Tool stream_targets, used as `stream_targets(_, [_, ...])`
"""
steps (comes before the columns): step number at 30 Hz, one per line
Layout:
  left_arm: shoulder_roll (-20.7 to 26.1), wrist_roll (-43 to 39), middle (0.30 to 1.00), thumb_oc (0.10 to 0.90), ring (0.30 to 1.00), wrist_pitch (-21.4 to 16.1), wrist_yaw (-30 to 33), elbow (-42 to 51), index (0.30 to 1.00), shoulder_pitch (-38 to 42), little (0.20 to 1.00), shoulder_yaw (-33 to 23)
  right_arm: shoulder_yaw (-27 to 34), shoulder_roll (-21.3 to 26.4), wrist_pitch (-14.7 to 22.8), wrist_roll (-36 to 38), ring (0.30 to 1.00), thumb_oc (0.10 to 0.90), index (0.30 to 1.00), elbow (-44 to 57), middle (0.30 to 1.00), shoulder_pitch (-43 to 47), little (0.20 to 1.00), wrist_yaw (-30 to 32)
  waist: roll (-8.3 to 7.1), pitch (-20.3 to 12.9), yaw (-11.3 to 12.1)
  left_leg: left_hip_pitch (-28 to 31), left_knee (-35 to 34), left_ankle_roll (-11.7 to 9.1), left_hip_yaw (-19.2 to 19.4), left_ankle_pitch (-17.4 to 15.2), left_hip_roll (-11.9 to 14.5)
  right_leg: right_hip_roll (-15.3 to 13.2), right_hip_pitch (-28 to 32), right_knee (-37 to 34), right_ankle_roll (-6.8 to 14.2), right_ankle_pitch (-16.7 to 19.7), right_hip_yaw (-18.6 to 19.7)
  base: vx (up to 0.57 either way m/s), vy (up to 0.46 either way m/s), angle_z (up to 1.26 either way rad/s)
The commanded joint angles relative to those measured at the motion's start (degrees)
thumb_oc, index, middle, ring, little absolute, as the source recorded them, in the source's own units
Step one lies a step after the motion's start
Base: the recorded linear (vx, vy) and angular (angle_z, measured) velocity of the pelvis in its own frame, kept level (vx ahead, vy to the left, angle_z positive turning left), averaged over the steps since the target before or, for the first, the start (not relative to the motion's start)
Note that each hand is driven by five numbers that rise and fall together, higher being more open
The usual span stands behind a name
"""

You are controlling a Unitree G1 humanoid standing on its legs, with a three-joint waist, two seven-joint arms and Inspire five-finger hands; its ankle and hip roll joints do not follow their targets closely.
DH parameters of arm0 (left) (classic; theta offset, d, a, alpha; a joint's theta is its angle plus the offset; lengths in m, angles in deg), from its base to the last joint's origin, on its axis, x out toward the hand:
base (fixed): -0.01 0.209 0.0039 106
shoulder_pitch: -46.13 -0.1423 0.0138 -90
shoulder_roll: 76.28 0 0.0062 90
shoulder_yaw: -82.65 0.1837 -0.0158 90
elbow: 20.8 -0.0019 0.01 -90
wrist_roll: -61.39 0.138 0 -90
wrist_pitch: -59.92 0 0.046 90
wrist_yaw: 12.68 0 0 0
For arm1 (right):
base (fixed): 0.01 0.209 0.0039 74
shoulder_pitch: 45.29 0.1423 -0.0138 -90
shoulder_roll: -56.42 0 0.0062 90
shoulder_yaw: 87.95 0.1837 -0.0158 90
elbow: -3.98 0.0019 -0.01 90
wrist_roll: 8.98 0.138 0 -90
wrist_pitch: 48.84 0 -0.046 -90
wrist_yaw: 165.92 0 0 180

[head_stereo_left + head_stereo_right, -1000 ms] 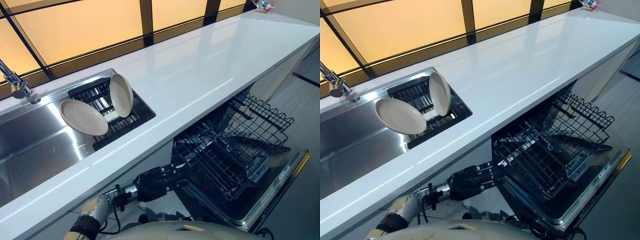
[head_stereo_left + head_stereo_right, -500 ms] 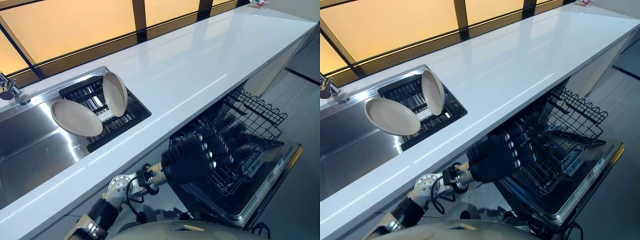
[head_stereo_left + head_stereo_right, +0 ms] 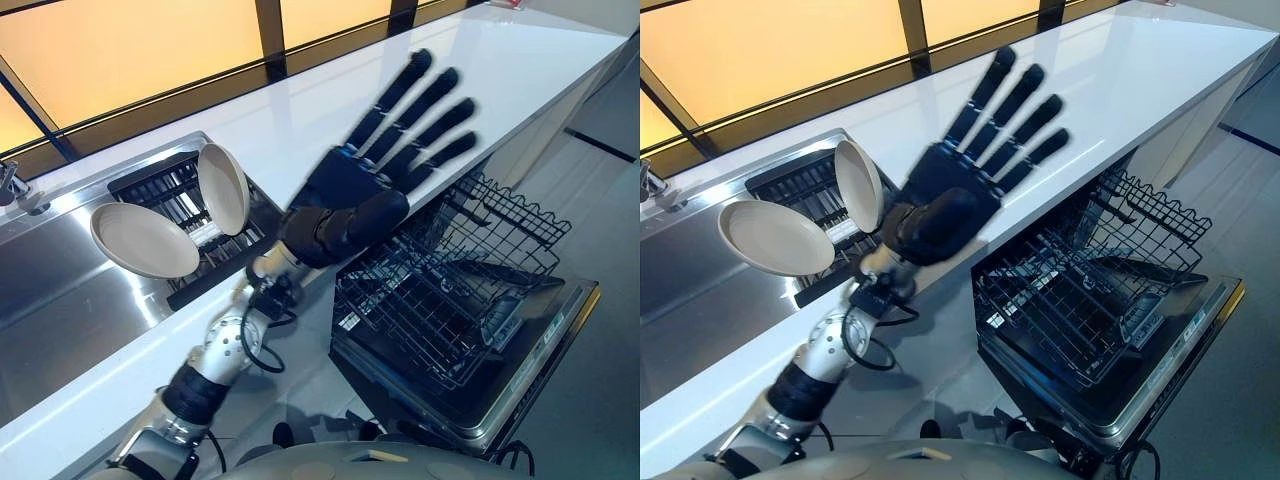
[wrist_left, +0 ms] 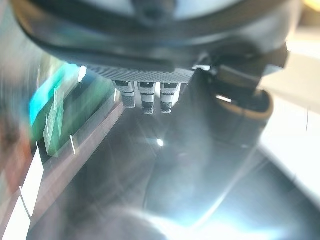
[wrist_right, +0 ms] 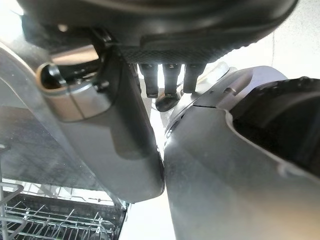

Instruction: Pick up plates and place into dishwasher.

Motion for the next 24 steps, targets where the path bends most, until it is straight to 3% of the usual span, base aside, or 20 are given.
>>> stream_targets(1, [4.3, 24.2, 0.900, 0.800, 0.900, -16.2, 12.4, 6.8, 0.900, 4.0, 0.900, -12.6, 0.3, -3.4, 0.8, 1.3, 0.900, 0.800, 0.900, -1.1, 0.900, -2.2, 0.900, -2.6, 0.04, -1.4, 1.8, 3.0, 0.4, 4.6, 2.1, -7.8, -5.7, 2.6, 0.3, 0.2, 1.2, 0.3, 1.0, 0.03, -0.013, 0.11])
stream_targets(5, [11.6, 46.1, 0.900, 0.800, 0.900, -18.4, 27.4, 5.9, 0.900, 3.1, 0.900, -20.6, 1.2, -3.1, 2.5, 1.5, 0.900, 0.800, 0.900, -3.5, 0.900, -3.1, 0.900, -4.8, 0.17, -1.9, 2.8, 3.0, 0.4, 4.6, 1.3, -7.6, -5.9, 2.6, 0.5, 0.2, 1.2, -0.2, 0.5, 0.03, -0.013, 0.12])
stream_targets(10, [20.6, 71.7, 0.900, 0.800, 0.900, -15.6, 43.2, 0.1, 0.900, -0.1, 0.900, -29.0, 2.3, -2.6, 2.9, 2.1, 0.900, 0.800, 0.900, -5.9, 0.900, -3.0, 0.900, -6.4, 0.47, -2.5, 3.9, 3.0, 0.4, 4.3, 0.9, -7.4, -5.9, 2.5, 0.9, 0.2, 0.9, -0.6, -0.3, 0.03, -0.018, 0.09])
stream_targets(13, [25.1, 81.0, 0.900, 0.800, 0.900, -12.0, 47.6, -3.4, 0.900, -3.8, 0.900, -32.3, 3.2, -2.4, 1.9, 2.4, 0.900, 0.800, 0.900, -5.5, 0.900, -2.7, 0.900, -5.5, 0.85, -2.7, 4.6, 3.1, 0.4, 4.0, 0.7, -7.2, -6.0, 2.5, 1.1, 0.2, 0.8, -0.8, -0.9, 0.03, 0.001, 0.09])
stream_targets(15, [27.3, 83.4, 0.900, 0.800, 0.900, -11.5, 49.6, -5.1, 0.900, -5.7, 0.900, -33.2, 3.7, -2.1, 1.3, 2.7, 0.900, 0.800, 0.900, -5.0, 0.900, -2.5, 0.900, -4.9, 1.10, -2.7, 5.0, 3.0, 0.4, 3.9, 0.5, -7.1, -6.0, 2.4, 1.2, 0.2, 0.8, -0.9, -1.1, 0.01, 0.009, 0.07])
stream_targets(24, [37.2, 94.8, 0.900, 0.800, 0.900, -3.5, 46.9, -12.9, 0.900, -13.3, 0.900, -36.3, 4.8, -0.6, -1.4, 4.2, 0.900, 0.800, 0.900, -3.5, 0.900, -0.7, 0.900, -1.8, 2.34, -2.7, 6.5, 3.0, 0.4, 3.6, -0.6, -6.7, -6.3, 2.1, 1.7, 0.2, 0.9, -1.0, -2.2, 0.01, 0.015, 0.04])
